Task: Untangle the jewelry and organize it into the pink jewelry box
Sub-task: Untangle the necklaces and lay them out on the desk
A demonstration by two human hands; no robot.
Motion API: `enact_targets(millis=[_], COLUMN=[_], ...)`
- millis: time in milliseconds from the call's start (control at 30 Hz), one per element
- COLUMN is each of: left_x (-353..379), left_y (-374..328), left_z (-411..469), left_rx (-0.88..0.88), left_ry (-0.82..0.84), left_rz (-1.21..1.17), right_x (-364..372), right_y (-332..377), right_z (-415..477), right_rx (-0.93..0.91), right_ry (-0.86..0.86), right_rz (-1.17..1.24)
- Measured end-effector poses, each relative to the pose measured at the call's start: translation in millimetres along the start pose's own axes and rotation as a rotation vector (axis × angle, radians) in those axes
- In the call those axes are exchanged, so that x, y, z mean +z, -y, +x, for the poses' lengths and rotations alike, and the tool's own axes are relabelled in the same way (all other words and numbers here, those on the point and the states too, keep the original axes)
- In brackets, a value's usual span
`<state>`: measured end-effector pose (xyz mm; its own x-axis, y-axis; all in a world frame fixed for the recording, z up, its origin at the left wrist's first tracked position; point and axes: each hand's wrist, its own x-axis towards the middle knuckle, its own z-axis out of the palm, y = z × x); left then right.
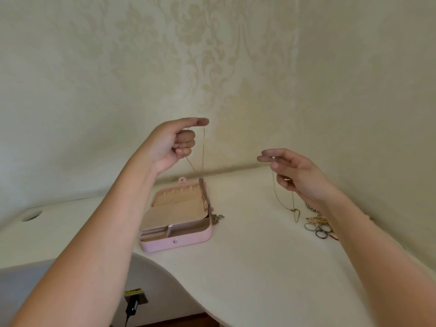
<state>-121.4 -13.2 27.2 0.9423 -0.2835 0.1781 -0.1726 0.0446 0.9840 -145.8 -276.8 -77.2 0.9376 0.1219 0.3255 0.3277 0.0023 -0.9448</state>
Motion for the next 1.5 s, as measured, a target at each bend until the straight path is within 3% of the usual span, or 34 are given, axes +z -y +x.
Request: enact_targets(millis=[100, 333, 500, 700, 867, 933, 967, 1033, 1100, 1167, 1367, 1500], left_x=[3, 4, 7, 2, 3, 7, 10, 18, 26, 33, 36, 26], left_y=[12, 34, 32, 26, 31, 31, 31, 30, 29, 28, 26, 26], left_z=[-4, 0, 5, -1, -11, -16, -18, -23, -28, -33, -36, -37], left_rx=[-0.048, -0.114, -0.131, -0.124, -0.135, -0.131, -0.131, -0.124, -0.098, -0.055, 0.050, 0.096], left_ry=[0.035, 0.100, 0.168, 0.273, 0.331, 0.340, 0.339, 0.334, 0.330, 0.308, 0.151, -0.032], left_rz=[0.002, -0.018, 0.069, 0.087, 0.159, 0.194, 0.215, 0.260, 0.289, 0.283, 0.120, 0.217], right_x=[4, -5, -9, 2, 17, 19, 20, 27, 40, 53, 59, 53], right_y=[7, 33, 51, 53, 20, 9, 6, 4, 1, -10, -38, -42], right_z=[8, 66, 112, 113, 67, 51, 44, 29, 15, 6, -5, -4], right_rx=[0.029, 0.168, 0.170, 0.137, 0.468, 0.478, 0.424, 0.333, 0.303, 0.259, 0.239, 0.241], right_ry=[-0.045, -0.127, -0.097, 0.106, 0.548, 0.562, 0.512, 0.455, 0.504, 0.499, 0.338, 0.286], right_rz=[-0.034, -0.410, -0.587, -0.957, -1.189, -1.247, -1.181, -0.765, -0.274, -0.036, 0.006, -0.040])
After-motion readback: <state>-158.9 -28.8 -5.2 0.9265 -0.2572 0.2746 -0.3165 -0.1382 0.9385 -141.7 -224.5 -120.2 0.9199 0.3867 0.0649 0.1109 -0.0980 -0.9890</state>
